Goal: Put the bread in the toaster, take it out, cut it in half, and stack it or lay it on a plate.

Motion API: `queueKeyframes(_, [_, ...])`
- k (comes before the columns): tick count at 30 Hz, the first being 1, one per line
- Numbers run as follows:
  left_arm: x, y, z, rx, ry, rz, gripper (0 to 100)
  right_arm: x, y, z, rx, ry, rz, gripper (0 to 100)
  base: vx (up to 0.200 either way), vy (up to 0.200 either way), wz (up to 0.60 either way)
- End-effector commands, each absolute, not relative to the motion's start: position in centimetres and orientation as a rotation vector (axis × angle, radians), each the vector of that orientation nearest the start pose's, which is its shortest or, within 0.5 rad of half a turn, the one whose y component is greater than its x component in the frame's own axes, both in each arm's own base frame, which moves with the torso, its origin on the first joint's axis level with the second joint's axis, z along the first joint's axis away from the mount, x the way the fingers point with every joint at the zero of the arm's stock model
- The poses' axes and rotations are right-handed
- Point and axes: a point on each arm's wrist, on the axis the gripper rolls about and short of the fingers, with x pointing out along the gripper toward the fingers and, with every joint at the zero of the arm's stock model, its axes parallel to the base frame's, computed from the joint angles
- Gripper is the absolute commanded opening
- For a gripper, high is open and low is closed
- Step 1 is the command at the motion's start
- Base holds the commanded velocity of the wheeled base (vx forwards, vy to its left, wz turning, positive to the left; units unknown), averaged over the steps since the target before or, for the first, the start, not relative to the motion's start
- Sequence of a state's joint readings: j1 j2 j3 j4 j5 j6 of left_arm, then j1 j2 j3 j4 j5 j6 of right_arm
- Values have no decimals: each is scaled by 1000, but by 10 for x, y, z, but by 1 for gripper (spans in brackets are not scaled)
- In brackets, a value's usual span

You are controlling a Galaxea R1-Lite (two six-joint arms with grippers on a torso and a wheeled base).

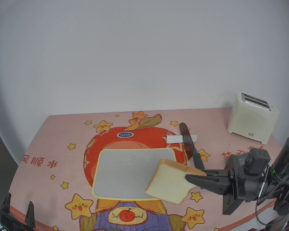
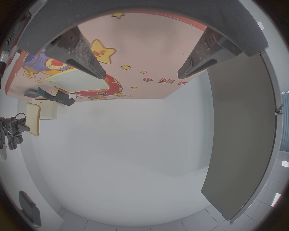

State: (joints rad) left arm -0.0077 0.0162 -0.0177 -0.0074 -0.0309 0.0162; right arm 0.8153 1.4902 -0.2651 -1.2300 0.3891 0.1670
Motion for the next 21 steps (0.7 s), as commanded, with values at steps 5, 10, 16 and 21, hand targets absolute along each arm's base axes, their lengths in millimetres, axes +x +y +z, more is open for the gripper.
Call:
queueKeyframes(5, [-23,-1,76,17,-8,-38,100,136,157,155,142,120,1203,0,0,0,0])
queueKeyframes(10, [-23,-1,76,17,-8,-38,100,137,158,152,139,134,1201,0,0,0,0])
queueKeyframes(16, [-23,-1,76,17,-8,-38,100,137,158,148,144,162,1200,0,0,0,0])
queueKeyframes(21, [-23,-1,76,17,-8,-38,100,142,163,141,173,218,1195,0,0,0,0])
